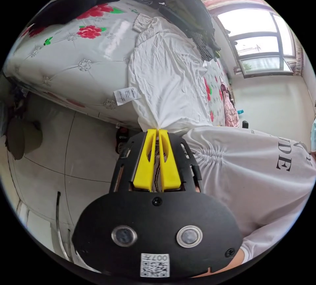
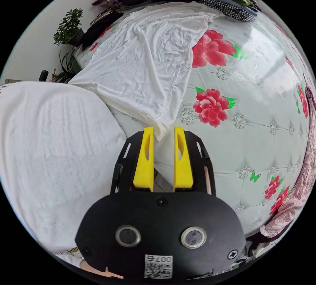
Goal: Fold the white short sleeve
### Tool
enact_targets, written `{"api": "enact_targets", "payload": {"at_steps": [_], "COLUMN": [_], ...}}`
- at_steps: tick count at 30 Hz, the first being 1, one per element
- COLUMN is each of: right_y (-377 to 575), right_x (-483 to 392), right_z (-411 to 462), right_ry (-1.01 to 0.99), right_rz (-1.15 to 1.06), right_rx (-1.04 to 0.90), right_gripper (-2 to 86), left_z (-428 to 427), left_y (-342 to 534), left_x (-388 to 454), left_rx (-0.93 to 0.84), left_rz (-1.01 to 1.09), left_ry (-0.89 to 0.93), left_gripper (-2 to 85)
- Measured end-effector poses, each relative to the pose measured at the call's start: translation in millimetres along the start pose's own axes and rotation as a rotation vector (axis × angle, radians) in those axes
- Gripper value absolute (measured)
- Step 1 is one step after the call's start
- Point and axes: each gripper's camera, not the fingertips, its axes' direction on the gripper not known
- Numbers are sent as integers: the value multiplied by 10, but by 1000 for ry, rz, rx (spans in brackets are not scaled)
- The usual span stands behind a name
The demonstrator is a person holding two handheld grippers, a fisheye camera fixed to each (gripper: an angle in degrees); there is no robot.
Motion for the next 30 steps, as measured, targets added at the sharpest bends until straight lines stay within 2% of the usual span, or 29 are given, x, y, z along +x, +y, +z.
{"api": "enact_targets", "payload": {"at_steps": [2,3,6,11,13,19,22,26,30], "right_y": [17,42,121,613,971,1943,2349,2682,2421], "right_x": [39,68,157,190,82,-498,-786,-1005,-749], "right_z": [163,161,-106,-1231,-1862,-3194,-3551,-3776,-3772], "right_ry": [-14,32,-73,-191,-225,-133,-88,-45,-27], "right_rz": [18,56,72,48,-11,-216,-288,-323,-210], "right_rx": [-51,-34,58,382,537,934,1076,1169,1099], "right_gripper": [8,5,0,-2,-2,-3,-3,-3,-3], "left_z": [50,98,95,-750,-1317,-2545,-2912,-3177,-3210], "left_y": [19,24,6,71,200,662,883,1016,626], "left_x": [-36,-77,-132,238,578,1552,1902,2103,2122], "left_rx": [-35,-58,-78,206,349,657,774,853,838], "left_rz": [10,6,-9,113,244,618,732,756,766], "left_ry": [-11,-20,-18,57,109,130,127,133,37], "left_gripper": [-9,-9,-10,-10,-10,-10,-10,-10,-10]}}
